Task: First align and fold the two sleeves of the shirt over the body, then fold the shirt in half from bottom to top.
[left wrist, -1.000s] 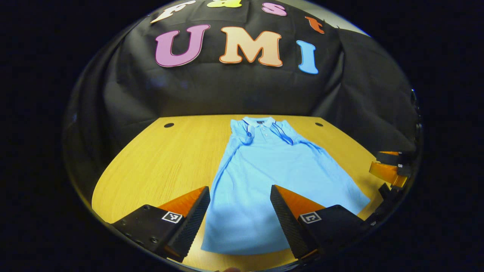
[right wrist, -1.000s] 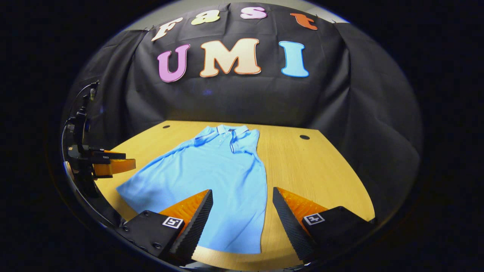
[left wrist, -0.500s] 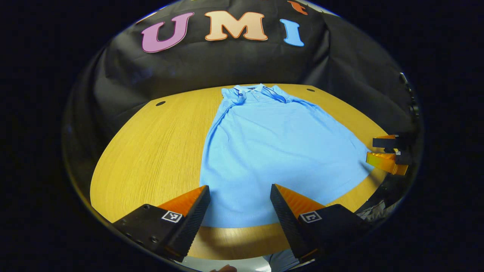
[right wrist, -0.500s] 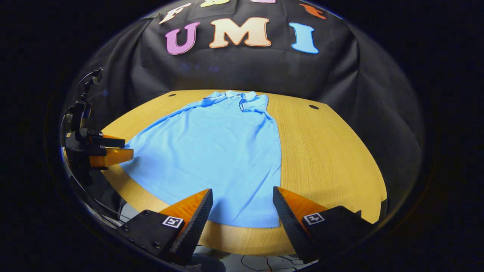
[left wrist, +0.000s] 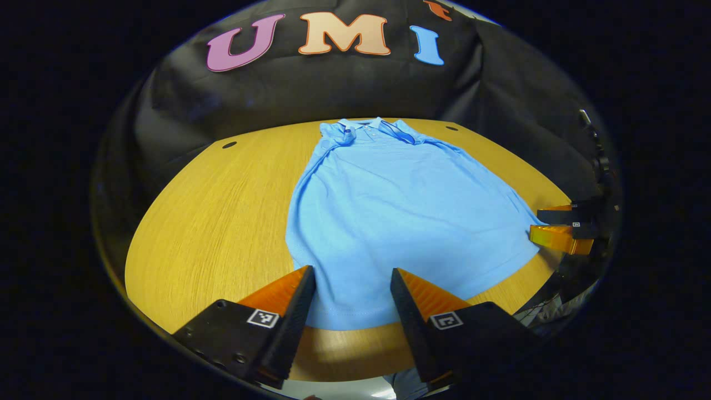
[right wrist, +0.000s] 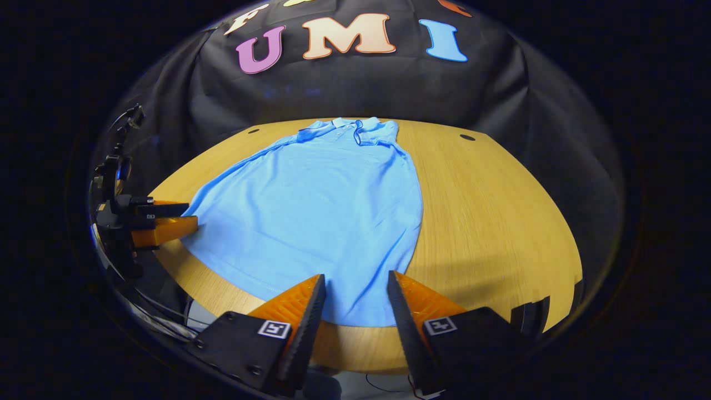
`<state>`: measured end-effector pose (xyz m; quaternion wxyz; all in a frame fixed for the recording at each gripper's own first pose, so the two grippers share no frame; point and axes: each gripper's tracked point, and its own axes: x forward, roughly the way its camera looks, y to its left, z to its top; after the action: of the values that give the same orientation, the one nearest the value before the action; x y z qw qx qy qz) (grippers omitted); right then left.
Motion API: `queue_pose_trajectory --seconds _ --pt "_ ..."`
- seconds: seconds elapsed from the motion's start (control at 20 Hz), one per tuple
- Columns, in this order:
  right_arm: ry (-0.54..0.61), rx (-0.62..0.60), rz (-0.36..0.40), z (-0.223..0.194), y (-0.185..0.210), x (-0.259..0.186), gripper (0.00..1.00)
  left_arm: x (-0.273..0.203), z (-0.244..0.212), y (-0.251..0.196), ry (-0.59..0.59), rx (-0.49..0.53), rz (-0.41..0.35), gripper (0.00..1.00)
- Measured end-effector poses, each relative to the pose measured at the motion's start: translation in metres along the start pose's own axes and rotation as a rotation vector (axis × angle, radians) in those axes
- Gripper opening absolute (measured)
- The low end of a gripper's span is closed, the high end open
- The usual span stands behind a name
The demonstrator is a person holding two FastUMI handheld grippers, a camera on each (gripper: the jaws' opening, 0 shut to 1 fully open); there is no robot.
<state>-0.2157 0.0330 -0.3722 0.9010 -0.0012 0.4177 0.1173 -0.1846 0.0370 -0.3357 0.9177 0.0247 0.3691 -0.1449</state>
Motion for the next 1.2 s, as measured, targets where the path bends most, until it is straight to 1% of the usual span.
queue_pose_trajectory --seconds 0.05,0.1,0.15,0.2,0.25,0.3,0.5,0.6,0.7,0.8,1.05,1.15,1.2 --pt "-0.001 -0.003 0.019 -0.002 0.007 0.0 0.63 0.0 0.001 -0.007 -0.013 -0.003 -0.018 0.63" --pt "-0.008 0.009 0.033 -0.002 0.011 0.0 0.38 0.0 0.002 -0.011 -0.027 -0.02 -0.023 0.52" --pt "-0.003 0.022 0.026 -0.003 0.012 0.0 0.26 0.0 0.002 -0.014 -0.035 -0.046 -0.023 0.25" --pt "-0.005 0.023 0.029 -0.001 0.012 0.002 0.07 0.001 0.003 -0.013 -0.042 -0.077 -0.007 0.14" --pt "0.006 0.026 0.029 -0.001 0.013 0.003 0.07 0.001 0.003 -0.014 -0.034 -0.101 0.002 0.02" --pt "0.015 0.028 0.033 -0.001 0.014 0.002 0.03 0.001 0.003 -0.015 -0.024 -0.117 0.004 0.0" --pt "0.03 0.059 0.05 0.001 0.013 0.003 0.03 0.003 0.006 -0.015 0.027 -0.129 0.022 0.0" --pt "0.038 0.094 0.062 0.004 0.013 0.001 0.02 0.005 0.008 -0.014 0.051 -0.159 0.037 0.0" --pt "0.02 0.119 0.072 0.02 0.011 -0.004 0.03 0.005 0.025 -0.015 0.04 -0.203 0.032 0.0" --pt "-0.012 0.141 0.082 0.04 0.008 -0.008 0.03 0.004 0.049 -0.016 0.009 -0.223 0.02 0.0" --pt "-0.083 0.185 0.102 0.098 0.004 0.001 0.03 0.007 0.112 -0.003 -0.063 -0.214 -0.001 0.0" --pt "-0.124 0.199 0.107 0.126 0.004 0.003 0.03 0.014 0.127 -0.001 -0.065 -0.225 -0.024 0.0" --pt "-0.135 0.205 0.111 0.137 0.005 0.008 0.02 0.017 0.135 0.004 -0.07 -0.23 -0.021 0.0"
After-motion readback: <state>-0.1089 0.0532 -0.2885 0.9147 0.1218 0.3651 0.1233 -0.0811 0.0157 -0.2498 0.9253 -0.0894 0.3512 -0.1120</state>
